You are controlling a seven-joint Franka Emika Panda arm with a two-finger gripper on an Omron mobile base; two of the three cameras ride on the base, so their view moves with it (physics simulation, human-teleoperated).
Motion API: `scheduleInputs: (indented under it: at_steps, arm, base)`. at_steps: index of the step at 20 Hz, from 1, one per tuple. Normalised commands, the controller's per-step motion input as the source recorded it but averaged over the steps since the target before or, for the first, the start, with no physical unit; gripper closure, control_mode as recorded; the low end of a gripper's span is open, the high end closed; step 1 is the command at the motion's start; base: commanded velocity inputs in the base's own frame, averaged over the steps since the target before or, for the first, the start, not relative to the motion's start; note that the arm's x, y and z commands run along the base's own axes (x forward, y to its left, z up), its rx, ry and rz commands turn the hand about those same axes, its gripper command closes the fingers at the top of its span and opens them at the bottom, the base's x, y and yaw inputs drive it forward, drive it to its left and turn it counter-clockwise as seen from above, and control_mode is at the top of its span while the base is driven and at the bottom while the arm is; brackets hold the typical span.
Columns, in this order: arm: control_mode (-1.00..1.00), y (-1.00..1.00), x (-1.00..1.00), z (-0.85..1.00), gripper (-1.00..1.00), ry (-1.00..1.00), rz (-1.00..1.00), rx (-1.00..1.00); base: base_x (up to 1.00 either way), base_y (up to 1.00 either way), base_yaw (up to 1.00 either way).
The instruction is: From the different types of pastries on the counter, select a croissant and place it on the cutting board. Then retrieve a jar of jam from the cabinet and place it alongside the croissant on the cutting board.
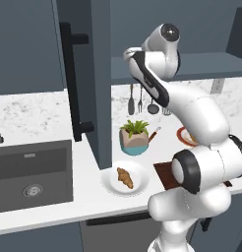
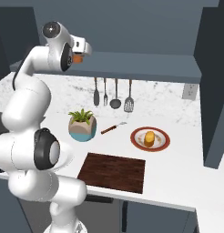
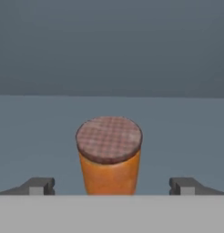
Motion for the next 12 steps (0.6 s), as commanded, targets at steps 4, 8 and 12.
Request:
scheduleInputs:
  at_steps: [4,8,12]
  arm:
    - [-1.0,-0.01,0.19,0.0,-1.0,0.0,0.0,0.0]
    - [-1.0,0.0,0.11,-0.02,-1.0,0.0,0.0,0.0]
    - [-1.0,0.0,0.03,-0.05,-1.0,0.0,0.0,0.0]
  base:
    - [0.0,0.0,0.0]
    - [0.0,0.0,0.0]
    - [0.0,0.0,0.0]
